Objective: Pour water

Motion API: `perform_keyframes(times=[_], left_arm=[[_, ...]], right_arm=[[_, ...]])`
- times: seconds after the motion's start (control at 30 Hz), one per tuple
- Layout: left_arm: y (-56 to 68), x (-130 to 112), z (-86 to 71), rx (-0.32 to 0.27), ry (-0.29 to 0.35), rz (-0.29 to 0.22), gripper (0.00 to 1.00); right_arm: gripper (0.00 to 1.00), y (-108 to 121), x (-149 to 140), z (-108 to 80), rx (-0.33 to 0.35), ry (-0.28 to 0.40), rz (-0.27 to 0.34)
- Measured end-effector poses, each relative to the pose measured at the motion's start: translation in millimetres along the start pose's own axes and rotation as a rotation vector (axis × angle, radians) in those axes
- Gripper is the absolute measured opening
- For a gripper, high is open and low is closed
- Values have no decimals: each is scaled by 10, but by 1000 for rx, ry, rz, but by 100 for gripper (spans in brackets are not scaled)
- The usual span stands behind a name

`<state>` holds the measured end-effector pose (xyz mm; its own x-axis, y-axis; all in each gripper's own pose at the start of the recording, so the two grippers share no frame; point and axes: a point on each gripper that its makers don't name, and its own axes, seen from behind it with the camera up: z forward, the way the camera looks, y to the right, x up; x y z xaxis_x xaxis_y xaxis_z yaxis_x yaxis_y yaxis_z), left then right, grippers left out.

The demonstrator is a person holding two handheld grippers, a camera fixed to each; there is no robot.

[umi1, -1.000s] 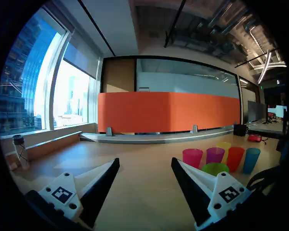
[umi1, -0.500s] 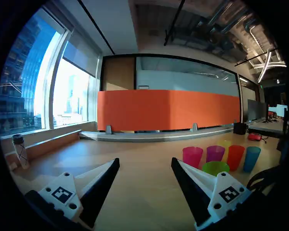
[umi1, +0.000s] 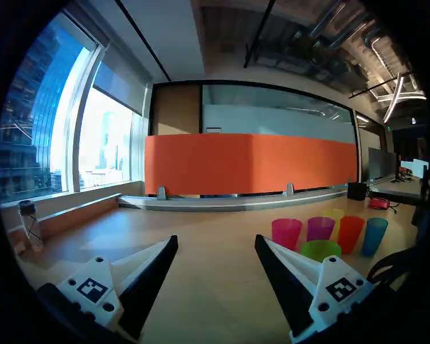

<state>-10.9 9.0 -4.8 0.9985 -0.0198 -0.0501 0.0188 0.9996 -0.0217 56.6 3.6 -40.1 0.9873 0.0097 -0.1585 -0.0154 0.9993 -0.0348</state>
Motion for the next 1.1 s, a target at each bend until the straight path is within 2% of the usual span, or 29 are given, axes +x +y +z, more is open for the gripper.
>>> perform_keyframes(times=[0.27,0.77,1.1], left_arm=[[3,2,0,0,0,1,100],[1,6,7,0,0,0,100],[0,6,2,0,0,0,100]], right_arm=[[99,-52,-203,91,9,-15,-25],[99,-105,-585,137,13,-39,17],[99,-38,-755,168,-1,-67,13]])
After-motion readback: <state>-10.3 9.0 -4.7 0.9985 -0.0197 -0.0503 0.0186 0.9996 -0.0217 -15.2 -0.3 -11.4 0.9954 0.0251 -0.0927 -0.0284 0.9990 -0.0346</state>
